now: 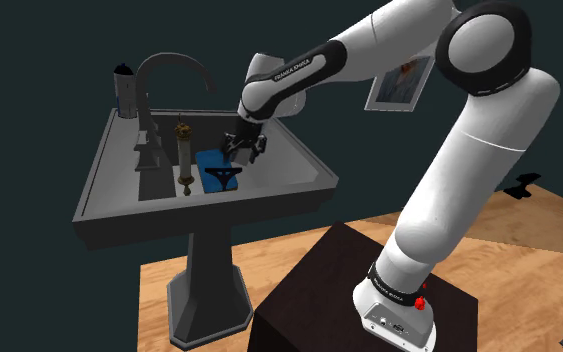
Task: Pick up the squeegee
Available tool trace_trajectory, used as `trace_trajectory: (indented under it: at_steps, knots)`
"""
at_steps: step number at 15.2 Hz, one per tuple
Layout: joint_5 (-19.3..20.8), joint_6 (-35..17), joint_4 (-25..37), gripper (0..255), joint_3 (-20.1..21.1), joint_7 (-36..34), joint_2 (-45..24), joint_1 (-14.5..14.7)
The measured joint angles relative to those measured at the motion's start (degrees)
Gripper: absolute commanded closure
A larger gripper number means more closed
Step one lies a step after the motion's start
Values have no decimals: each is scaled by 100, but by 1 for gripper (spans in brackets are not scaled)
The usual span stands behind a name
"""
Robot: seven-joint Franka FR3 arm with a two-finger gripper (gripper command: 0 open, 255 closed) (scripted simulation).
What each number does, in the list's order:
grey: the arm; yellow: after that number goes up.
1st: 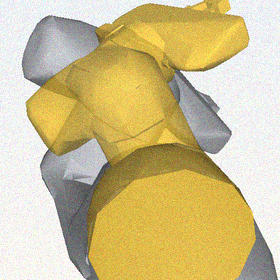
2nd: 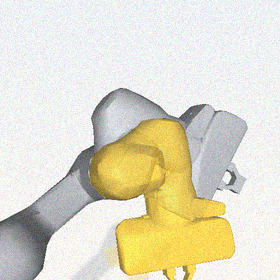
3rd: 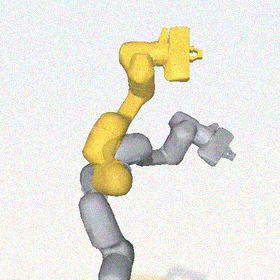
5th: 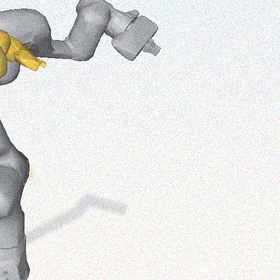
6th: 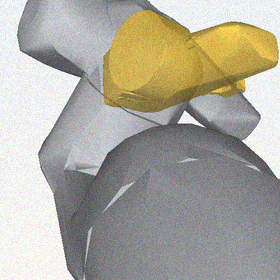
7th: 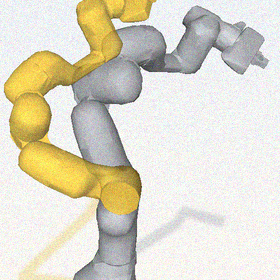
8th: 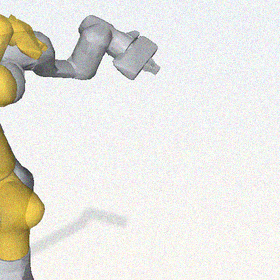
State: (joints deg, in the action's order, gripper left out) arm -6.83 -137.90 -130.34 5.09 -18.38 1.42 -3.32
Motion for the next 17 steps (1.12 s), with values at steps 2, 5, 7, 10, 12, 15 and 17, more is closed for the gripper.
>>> trace_trajectory:
  at_steps: [2, 5, 7, 10, 12, 15, 17]
  knots:
    - [60, -265, 172, 0, -13, -187, -411, -16]
    - [160, -575, 541, 0, -57, -487, -1057, -8]
    - [230, -777, 872, 0, -106, -694, -1565, 15]
    - [245, -951, 996, 0, -145, -773, -1854, 13]
    - [252, -1082, 1008, 0, -147, -797, -1994, 29]
    - [253, -1271, 994, 0, -147, -799, -2168, 38]
    - [249, -1349, 979, 255, -146, -789, -2231, 35]
